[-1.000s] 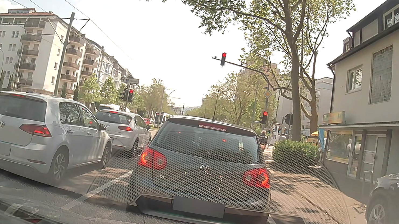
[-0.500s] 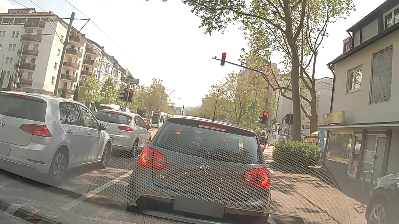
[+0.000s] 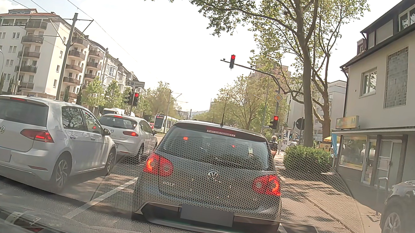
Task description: Follow the waypoints while adhering to traffic rules and regulations
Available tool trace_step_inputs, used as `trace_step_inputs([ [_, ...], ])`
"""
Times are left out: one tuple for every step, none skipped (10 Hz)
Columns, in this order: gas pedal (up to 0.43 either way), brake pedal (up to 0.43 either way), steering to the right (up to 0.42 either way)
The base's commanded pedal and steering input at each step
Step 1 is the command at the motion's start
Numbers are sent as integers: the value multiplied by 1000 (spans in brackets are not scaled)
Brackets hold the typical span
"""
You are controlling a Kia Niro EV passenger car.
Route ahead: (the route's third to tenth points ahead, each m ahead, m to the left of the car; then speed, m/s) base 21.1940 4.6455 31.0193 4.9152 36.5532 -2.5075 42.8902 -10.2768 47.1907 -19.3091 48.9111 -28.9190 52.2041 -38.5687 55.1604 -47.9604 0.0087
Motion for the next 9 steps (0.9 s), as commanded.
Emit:
trace_step_inputs([
  [0,244,-8],
  [0,244,-8],
  [0,244,-8],
  [0,244,-8],
  [0,244,-8],
  [0,244,-8],
  [0,244,-8],
  [0,244,-8],
  [0,244,-8],
])
